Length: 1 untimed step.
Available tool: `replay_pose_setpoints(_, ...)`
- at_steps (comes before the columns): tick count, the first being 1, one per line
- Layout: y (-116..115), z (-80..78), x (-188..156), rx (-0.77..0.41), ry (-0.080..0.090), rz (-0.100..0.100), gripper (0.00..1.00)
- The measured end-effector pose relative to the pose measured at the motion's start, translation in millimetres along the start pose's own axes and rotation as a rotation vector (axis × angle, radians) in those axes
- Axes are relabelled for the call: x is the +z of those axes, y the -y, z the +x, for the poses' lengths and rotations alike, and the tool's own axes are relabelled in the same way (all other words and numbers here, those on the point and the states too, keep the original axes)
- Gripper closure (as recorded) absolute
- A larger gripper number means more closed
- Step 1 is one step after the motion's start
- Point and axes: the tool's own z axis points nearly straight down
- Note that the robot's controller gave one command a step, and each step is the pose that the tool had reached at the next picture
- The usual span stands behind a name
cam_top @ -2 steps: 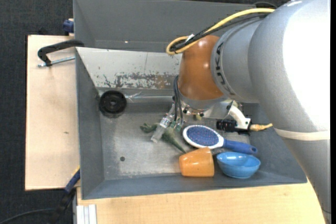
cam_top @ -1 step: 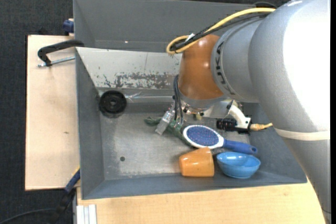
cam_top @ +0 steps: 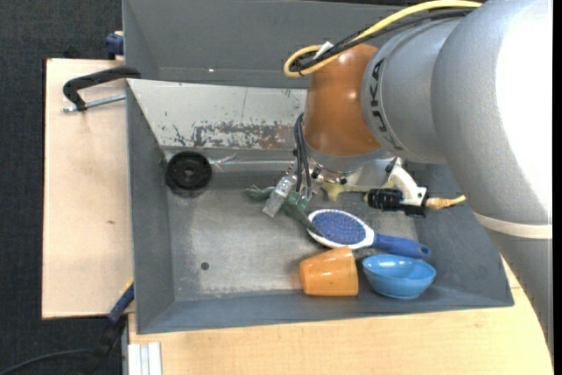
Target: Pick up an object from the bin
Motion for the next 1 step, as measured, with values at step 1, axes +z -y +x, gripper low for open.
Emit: replay_pose_setpoints(1, -1.6, -0.7, -16.2, -0.001, -0.001, 0.0, 1.0)
